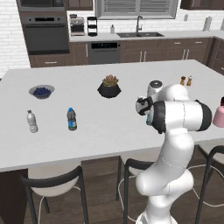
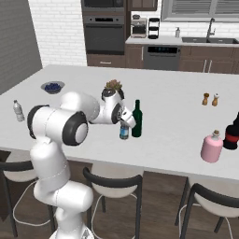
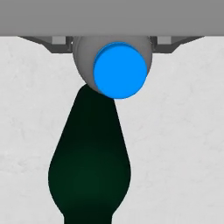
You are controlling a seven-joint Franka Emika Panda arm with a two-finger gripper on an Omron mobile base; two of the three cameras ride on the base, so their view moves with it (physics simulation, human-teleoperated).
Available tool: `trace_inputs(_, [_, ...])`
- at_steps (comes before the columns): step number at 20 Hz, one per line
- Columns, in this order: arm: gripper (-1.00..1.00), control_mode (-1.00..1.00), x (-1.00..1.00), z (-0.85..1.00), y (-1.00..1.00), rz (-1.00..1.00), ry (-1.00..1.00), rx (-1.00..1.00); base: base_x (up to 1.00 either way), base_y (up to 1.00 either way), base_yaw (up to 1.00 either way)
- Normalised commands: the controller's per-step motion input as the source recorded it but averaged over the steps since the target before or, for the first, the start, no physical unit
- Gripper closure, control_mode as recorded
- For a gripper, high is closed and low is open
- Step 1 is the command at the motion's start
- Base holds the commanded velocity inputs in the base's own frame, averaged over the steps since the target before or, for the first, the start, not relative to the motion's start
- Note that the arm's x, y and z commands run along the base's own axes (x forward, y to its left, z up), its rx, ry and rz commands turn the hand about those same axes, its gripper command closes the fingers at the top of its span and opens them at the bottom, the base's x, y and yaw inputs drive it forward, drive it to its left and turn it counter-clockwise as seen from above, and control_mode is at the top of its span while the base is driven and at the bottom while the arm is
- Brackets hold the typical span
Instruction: Move the plastic bottles in the middle to the plastics group, and the glass bottles in the middle to the glass group.
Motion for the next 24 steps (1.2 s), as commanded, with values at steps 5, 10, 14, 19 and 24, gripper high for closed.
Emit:
trace_inputs(5, [1.0, -1.0, -0.51, 0.42, 0.39, 0.07, -0.03, 0.0, 0.0, 0.0, 0.0])
trace_inputs(10, [1.0, -1.0, -0.52, 0.32, 0.63, 0.11, 0.0, 0.0, 0.0, 0.0, 0.0])
trace_inputs(14, [1.0, -1.0, -0.53, 0.19, 0.69, 0.26, 0.0, 0.0, 0.0, 0.0, 0.0])
trace_inputs(19, [1.0, -1.0, -0.3, 0.19, 0.82, 0.42, -0.01, 0.0, 0.0, 0.0, 0.0])
trace_inputs(24, [1.0, -1.0, -0.26, 0.22, 0.85, 0.44, 0.0, 0.0, 0.0, 0.0, 0.0])
